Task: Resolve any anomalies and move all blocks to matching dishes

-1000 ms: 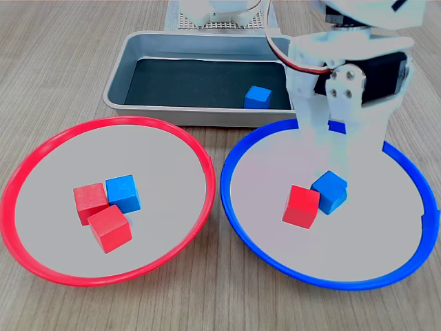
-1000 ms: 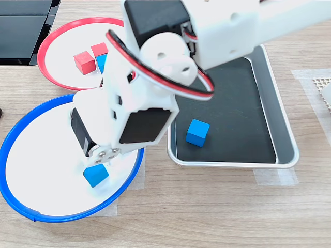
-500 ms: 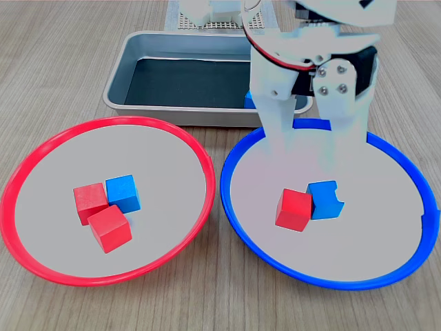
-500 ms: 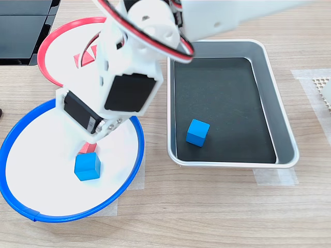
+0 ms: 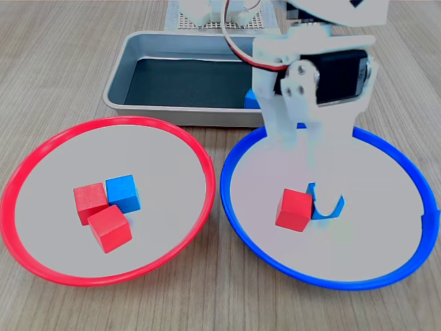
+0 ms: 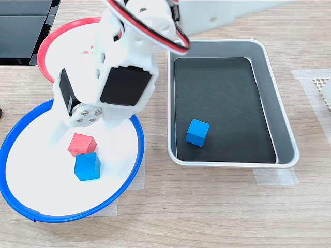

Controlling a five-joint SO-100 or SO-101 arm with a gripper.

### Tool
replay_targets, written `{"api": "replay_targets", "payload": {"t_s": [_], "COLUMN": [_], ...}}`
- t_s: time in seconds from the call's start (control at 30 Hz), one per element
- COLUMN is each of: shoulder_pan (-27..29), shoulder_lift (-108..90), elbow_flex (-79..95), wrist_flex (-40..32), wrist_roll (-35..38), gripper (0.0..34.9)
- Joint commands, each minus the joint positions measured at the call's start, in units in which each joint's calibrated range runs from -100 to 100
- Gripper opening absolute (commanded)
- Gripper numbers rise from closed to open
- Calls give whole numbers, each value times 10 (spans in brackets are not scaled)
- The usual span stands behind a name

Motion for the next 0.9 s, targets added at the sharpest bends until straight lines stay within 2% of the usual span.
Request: {"api": "replay_targets", "payload": {"t_s": [0.0,0.07,0.23,0.6,0.87], "shoulder_pan": [-7,-5,1,4,16], "shoulder_lift": [1,9,42,73,99], "elbow_flex": [-21,-32,-77,-175,-176], "wrist_flex": [65,85,104,94,71], "wrist_roll": [-111,-147,-199,-188,-172], "gripper": [193,172,172,169,166]}}
